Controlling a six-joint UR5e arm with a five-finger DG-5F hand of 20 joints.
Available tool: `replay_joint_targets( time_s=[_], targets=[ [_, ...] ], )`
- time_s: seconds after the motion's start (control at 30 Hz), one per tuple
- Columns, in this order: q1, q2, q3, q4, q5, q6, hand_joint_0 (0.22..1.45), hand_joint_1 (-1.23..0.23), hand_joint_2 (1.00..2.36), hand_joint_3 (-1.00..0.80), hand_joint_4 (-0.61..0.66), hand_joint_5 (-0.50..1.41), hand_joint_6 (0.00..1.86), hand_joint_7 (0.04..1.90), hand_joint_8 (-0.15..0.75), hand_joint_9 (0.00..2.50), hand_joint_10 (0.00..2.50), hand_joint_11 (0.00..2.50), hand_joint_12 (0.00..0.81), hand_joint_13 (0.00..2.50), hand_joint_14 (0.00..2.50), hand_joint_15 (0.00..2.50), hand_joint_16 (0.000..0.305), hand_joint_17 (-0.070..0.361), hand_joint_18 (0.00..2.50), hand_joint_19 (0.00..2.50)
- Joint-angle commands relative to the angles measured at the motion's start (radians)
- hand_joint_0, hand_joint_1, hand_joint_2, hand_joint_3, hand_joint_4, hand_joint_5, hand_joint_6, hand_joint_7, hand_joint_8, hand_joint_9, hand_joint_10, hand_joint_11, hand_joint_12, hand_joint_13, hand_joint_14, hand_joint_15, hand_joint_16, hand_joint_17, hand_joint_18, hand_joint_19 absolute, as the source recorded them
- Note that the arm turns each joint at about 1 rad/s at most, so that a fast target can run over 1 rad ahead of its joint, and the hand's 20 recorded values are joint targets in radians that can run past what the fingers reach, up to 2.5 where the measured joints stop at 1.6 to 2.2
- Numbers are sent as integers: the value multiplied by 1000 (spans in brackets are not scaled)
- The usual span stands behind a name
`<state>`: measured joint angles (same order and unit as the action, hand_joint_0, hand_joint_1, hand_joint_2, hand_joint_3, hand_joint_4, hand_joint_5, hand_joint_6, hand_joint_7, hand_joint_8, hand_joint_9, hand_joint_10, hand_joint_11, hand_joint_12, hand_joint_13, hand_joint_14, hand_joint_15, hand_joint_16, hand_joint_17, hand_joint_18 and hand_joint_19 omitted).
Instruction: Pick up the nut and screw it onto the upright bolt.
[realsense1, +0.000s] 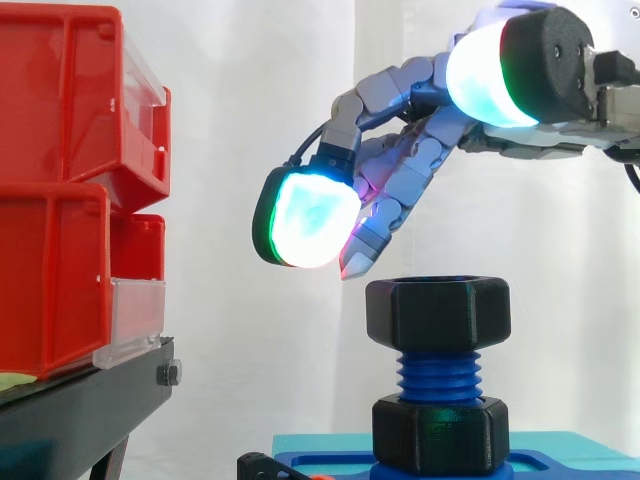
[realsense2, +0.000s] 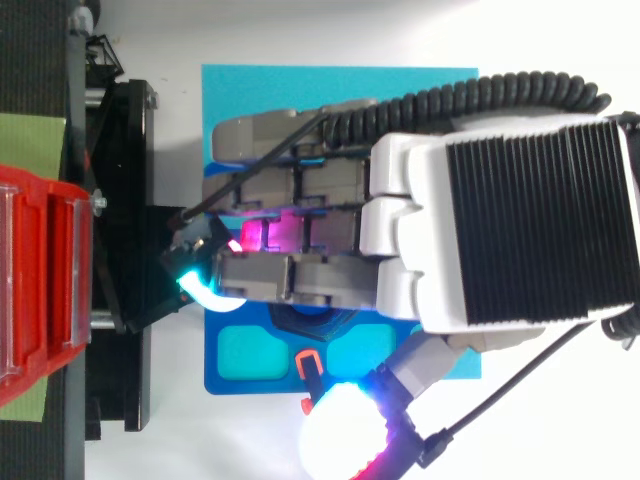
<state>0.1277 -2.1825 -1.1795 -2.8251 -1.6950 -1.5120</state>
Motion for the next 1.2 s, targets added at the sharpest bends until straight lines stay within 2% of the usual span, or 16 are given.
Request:
replay_joint_targets(
  time_s=[0.0,0.27,0.57,0.87,1.17],
  targets=[
    [7,0,0,0,5,4,489,-75,1000,-500,219,-78,503,798,199,898,0,0,207,624,0,0,27,61,392,98],
    [7,0,0,-23,5,10,493,-81,1000,-500,245,-64,504,875,215,906,0,0,211,622,0,0,27,61,389,107],
    [-3,-2,0,-54,3,9,497,-90,1000,-500,252,-51,504,929,217,904,0,0,214,631,0,0,26,59,391,103],
    [-14,0,0,-59,0,9,504,-99,1000,-500,215,-24,505,1099,231,935,0,0,212,644,0,0,25,55,401,74],
    [-48,0,0,-68,-21,3,509,-110,1000,-500,177,0,504,1285,237,974,0,0,204,676,0,0,21,48,424,45]
  ],
)
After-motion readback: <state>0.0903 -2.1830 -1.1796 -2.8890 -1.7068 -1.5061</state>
